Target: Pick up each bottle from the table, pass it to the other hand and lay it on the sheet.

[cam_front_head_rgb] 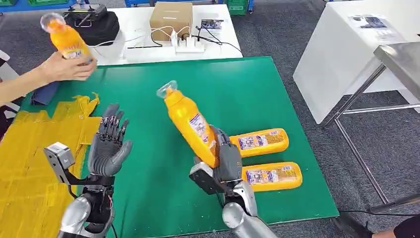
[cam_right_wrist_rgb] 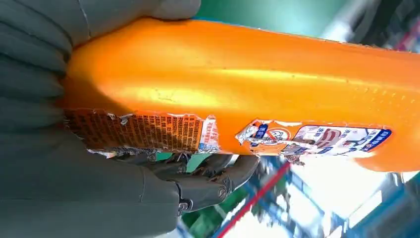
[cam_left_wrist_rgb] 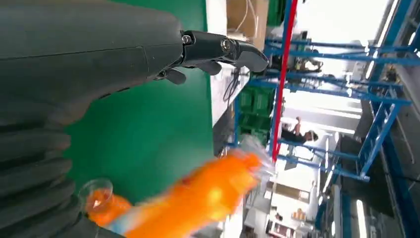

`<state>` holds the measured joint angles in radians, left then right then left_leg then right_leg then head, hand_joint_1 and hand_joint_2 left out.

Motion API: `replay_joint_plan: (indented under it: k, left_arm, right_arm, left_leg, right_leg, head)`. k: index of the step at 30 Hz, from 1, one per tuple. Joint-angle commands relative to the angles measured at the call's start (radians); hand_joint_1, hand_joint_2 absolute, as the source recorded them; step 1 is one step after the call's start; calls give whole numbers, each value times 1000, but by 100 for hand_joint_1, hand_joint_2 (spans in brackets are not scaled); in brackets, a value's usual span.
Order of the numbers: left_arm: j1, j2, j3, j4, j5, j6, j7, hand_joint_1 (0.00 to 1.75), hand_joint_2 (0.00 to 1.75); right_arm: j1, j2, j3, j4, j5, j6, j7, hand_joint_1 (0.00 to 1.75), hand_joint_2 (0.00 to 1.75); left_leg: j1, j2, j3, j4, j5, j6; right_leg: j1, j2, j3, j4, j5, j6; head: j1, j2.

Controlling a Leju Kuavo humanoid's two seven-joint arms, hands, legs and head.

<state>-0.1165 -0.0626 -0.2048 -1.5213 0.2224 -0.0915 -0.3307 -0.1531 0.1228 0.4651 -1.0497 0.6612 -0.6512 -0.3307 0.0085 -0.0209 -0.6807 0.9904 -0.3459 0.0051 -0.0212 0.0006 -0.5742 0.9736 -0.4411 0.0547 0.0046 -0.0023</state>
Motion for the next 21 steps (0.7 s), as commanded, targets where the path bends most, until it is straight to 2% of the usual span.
replay_joint_plan:
  k: [1,8,14,15,16,17,19,20,21]
  left_arm:
    - [-30,40,-85,26,60,-51,57,0,175]
    - [-51,71,-149,21,129,-126,77,0,175]
    - [-74,75,-187,22,131,-133,79,0,175]
    - [-81,74,-194,26,130,-135,79,0,175]
    - [-81,74,-194,26,130,-135,79,0,175]
    - [-81,74,-194,26,130,-135,79,0,175]
    - [-93,74,-202,34,129,-136,79,0,175]
    - [-93,74,-202,34,129,-136,79,0,175]
    - [-103,70,-205,43,129,-137,79,0,175]
  right_arm:
    - [38,16,-79,-118,-47,-21,-62,175,175]
    - [18,17,-11,-65,11,-8,-89,175,175]
    - [-23,16,52,-4,168,-47,-65,175,175]
    - [-1,47,-20,-39,380,-47,-34,175,175]
    - [-1,47,-20,-39,380,-47,-34,175,175]
    - [-1,47,-20,-39,380,-47,-34,175,175]
    - [6,81,-78,-42,575,-47,-40,175,175]
    - [6,81,-78,-42,575,-47,-40,175,175]
    - [11,86,-68,-67,744,-47,6,175,175]
  left_leg:
    - [0,1,4,2,-2,0]
    - [0,1,3,0,-2,0]
    - [1,3,7,3,-5,0]
    - [1,4,8,3,-5,0]
    - [0,1,3,0,-1,0]
    - [1,1,5,1,-2,0]
    - [1,2,7,2,-4,0]
    - [1,2,7,3,-4,0]
    - [1,2,7,3,-4,0]
  right_leg:
    - [1,-1,4,1,-2,-2]
    - [1,0,3,0,-1,-2]
    - [2,1,8,1,-4,-4]
    - [2,1,8,2,-4,-4]
    - [1,-1,3,0,-1,-2]
    - [1,0,5,1,-2,-3]
    - [2,0,7,1,-4,-4]
    - [2,0,7,1,-4,-4]
    - [2,0,7,1,-4,-4]
  head:
    - [0,0]
    - [0,0]
    - [0,0]
    - [0,0]
    - [0,0]
    - [0,0]
    - [0,0]
    - [0,0]
    - [0,0]
